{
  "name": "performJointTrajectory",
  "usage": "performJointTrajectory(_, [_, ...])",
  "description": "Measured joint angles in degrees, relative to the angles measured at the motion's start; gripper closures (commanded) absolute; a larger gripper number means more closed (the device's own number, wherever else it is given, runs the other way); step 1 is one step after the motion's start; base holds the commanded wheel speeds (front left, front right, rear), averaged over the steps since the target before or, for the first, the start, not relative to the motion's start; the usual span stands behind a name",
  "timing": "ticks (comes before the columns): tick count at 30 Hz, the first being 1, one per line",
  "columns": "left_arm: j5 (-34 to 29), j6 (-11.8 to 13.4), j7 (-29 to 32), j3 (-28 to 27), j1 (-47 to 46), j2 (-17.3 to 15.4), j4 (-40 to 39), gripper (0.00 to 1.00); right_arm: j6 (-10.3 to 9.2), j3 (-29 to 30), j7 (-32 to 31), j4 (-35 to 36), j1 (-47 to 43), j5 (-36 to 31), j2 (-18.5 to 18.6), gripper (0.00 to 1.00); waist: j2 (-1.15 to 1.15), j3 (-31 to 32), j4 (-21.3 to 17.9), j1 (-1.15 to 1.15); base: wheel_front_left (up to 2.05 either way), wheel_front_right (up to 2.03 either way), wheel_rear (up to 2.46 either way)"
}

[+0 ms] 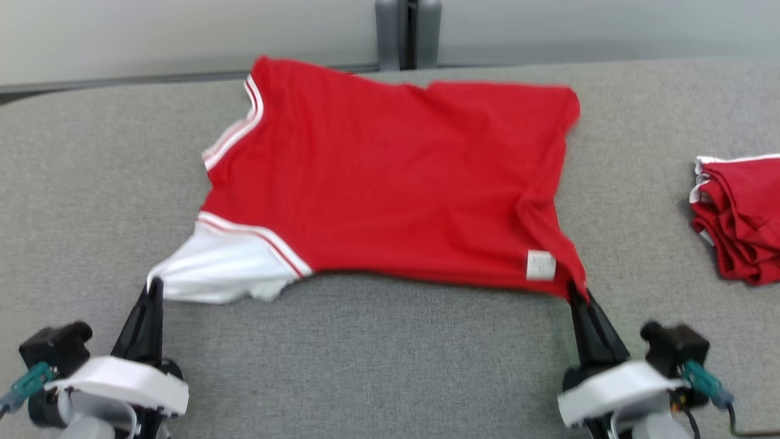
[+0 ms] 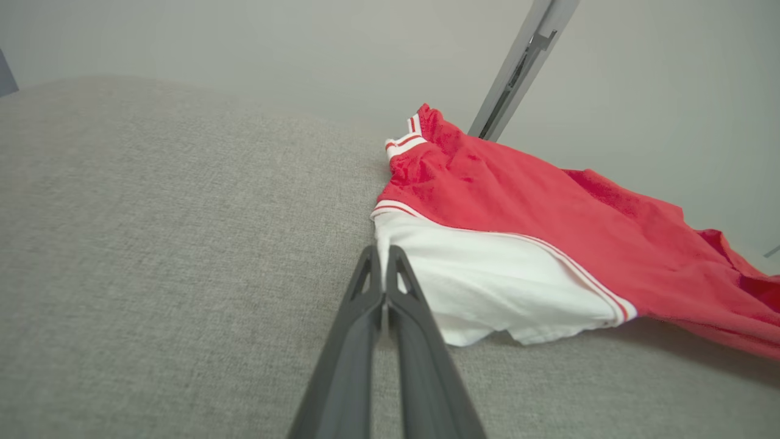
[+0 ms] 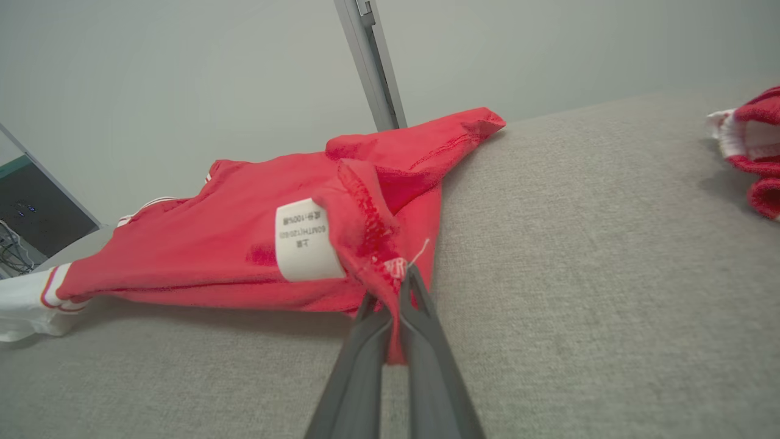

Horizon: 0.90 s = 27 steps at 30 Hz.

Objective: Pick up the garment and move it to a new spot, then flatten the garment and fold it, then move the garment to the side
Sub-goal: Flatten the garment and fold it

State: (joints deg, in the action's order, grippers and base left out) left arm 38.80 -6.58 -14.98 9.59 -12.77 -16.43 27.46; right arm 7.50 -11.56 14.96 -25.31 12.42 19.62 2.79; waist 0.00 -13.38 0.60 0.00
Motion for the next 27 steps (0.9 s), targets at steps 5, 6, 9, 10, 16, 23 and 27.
performJointTrajectory(5, [-0.7,3.4,4.9,0.3,8.6,-3.3,-11.6,1.0,0.0,2.9,-2.3,6.3,-9.5,-2.0,0.0,1.0,0.0,4.5,1.0,0.0,0.0,0.0,0.0])
performJointTrajectory(6, [-1.0,4.3,6.5,0.3,10.3,-4.2,-14.4,1.0,0.0,3.3,-3.5,8.2,-11.2,-2.0,0.0,1.0,0.0,5.3,1.2,0.0,0.0,0.0,0.0])
performJointTrajectory(9, [-0.5,7.4,11.6,0.0,15.9,-5.8,-22.7,1.0,0.01,4.2,-8.0,13.3,-16.4,-2.4,-0.1,1.0,0.0,7.7,1.9,0.0,0.0,0.0,0.0])
performJointTrajectory(10, [-0.5,8.7,13.1,0.0,17.9,-6.3,-25.7,1.0,0.01,4.9,-9.7,14.9,-18.2,-2.5,-0.1,1.0,0.0,8.5,2.1,0.0,0.0,0.0,0.0])
performJointTrajectory(16, [-0.5,15.2,20.8,-0.2,26.5,-8.1,-41.9,1.0,0.01,7.3,-19.4,24.7,-27.1,-2.5,0.0,1.0,0.0,12.1,2.6,0.0,0.0,0.0,0.0])
performJointTrajectory(23, [-0.1,17.6,24.4,0.0,28.7,-8.6,-47.8,1.0,0.01,9.2,-27.8,29.8,-30.1,-1.3,0.0,1.0,0.0,12.0,1.7,0.0,0.0,0.0,0.0])
performJointTrajectory(27, [2.1,15.4,26.7,1.0,25.9,-8.9,-44.7,1.0,0.0,9.4,-32.6,30.0,-28.1,-0.7,0.0,1.0,0.0,9.8,0.9,0.0,0.0,0.0,0.0])
